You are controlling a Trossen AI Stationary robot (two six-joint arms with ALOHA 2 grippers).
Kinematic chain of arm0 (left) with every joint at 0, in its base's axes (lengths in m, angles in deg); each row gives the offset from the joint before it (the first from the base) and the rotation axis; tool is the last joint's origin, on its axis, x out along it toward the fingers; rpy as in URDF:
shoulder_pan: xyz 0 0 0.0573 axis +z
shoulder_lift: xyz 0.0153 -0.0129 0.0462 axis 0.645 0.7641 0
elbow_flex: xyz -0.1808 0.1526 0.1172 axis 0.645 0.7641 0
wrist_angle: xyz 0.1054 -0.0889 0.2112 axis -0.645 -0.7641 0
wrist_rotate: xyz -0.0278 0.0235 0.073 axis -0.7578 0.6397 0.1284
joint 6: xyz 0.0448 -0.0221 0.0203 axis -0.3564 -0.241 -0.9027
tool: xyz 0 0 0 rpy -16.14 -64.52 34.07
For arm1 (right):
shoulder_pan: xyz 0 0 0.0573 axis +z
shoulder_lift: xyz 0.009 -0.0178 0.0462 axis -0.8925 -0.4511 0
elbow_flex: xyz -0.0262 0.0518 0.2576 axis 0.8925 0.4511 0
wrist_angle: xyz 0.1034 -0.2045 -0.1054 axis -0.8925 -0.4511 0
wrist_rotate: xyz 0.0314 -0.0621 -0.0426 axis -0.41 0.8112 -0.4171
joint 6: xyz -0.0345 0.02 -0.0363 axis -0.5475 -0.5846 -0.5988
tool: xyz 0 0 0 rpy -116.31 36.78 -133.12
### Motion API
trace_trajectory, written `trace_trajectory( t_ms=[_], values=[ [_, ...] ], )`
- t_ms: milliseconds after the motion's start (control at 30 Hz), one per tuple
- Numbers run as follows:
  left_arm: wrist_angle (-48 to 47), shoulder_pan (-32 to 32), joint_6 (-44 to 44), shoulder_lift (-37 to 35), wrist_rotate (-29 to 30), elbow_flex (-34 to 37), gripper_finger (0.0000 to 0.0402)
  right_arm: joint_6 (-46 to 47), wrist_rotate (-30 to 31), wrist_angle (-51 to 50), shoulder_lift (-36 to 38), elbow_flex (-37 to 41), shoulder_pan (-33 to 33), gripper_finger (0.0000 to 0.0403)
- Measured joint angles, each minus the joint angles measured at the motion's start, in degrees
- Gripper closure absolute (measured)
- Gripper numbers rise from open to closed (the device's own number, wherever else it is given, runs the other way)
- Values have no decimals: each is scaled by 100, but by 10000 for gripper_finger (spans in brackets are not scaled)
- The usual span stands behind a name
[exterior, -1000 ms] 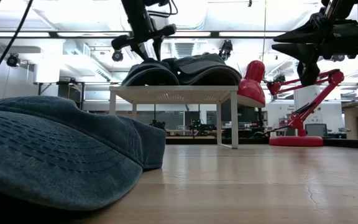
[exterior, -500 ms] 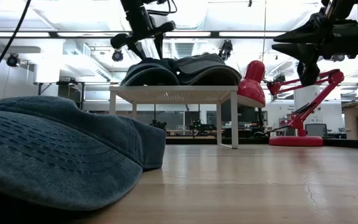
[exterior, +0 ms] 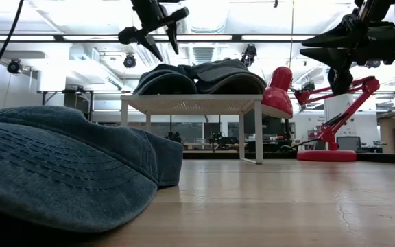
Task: Pick & Place hat
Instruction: Stack the blue cap on top of the other blue cap on the shelf
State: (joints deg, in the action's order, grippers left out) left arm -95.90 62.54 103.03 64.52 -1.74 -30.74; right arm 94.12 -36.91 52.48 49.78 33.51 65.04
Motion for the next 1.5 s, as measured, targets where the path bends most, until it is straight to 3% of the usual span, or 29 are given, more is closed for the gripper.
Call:
trace_trajectory(
  t_ms=[333, 700, 1033, 1300, 1500],
  values=[
    [-11, -479, -28, -415, -377, 0, 179, 1, 0, 0, 2, 0, 0, 335],
    [-42, -2055, 748, -532, -418, 4, 179, -16, 0, 0, 0, 0, -1, 335],
    [-562, -3601, 2845, -525, 9, 184, 179, -12, -2, 0, 1, 0, -1, 335],
    [-460, -4636, 5084, -518, 50, 1127, 179, 0, -36, 0, 1, 0, 1, 335],
    [464, -5109, 6264, -516, -79, 1995, 179, -5, -39, 0, 0, 0, 0, 335]
  ],
)
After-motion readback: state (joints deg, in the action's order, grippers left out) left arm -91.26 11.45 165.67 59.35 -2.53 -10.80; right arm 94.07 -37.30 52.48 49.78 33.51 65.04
